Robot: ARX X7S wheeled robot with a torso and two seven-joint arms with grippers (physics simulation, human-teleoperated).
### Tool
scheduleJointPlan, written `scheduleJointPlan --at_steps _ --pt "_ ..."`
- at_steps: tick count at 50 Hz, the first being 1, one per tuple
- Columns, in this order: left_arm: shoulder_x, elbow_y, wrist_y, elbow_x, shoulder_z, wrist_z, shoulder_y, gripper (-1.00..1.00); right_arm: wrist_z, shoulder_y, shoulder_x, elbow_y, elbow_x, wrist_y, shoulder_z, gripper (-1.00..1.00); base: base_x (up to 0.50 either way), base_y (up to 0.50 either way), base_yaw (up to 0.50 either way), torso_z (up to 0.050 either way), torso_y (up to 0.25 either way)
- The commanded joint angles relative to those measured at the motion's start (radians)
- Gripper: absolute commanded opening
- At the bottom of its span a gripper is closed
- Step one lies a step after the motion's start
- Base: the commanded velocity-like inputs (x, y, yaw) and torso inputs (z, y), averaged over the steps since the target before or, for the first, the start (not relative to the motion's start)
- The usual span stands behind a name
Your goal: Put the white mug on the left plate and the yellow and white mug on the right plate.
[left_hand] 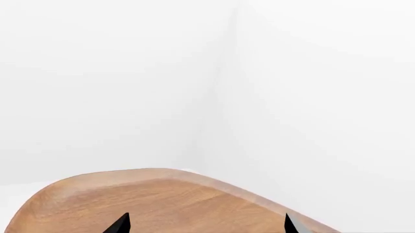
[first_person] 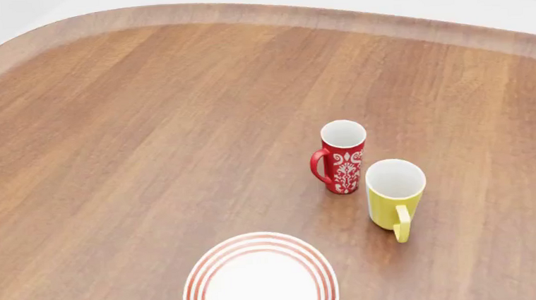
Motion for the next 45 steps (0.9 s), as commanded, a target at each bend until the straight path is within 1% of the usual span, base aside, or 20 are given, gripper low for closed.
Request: scheduleJointPlan --at_steps 1,6,11,25,27,31,45 --pt "-0.003 0.003 0.011 0.004 0.004 0.001 0.013 1.0 -0.075 0.087 0.024 0.047 0.034 0.031 -0.037 1.0 0.0 0.0 0.0 0.0 0.0" --pt "-0.015 0.022 -0.007 -0.02 -0.008 -0.013 0.012 1.0 -0.091 0.119 0.025 0.08 0.033 0.052 -0.059 1.0 0.0 0.0 0.0 0.0 0.0" --pt "-0.011 0.017 0.01 -0.011 -0.004 -0.005 0.025 1.0 -0.114 0.154 0.021 0.134 0.029 0.061 -0.08 1.0 0.0 0.0 0.0 0.0 0.0" --pt "-0.015 0.014 0.018 0.0 0.01 -0.008 0.029 1.0 -0.15 0.292 -0.023 0.255 0.038 0.124 -0.128 1.0 0.0 0.0 0.0 0.0 0.0" --pt "-0.018 0.017 0.012 -0.004 0.008 -0.012 0.027 1.0 -0.154 0.301 -0.033 0.271 0.044 0.115 -0.123 1.0 0.0 0.0 0.0 0.0 0.0" --pt "-0.018 0.015 0.018 -0.005 0.007 -0.011 0.031 1.0 -0.175 0.337 -0.053 0.316 0.027 0.108 -0.159 1.0 0.0 0.0 0.0 0.0 0.0" --pt "-0.025 0.021 0.009 -0.02 0.008 -0.025 0.025 1.0 -0.219 0.389 -0.08 0.393 -0.008 0.108 -0.242 1.0 0.0 0.0 0.0 0.0 0.0"
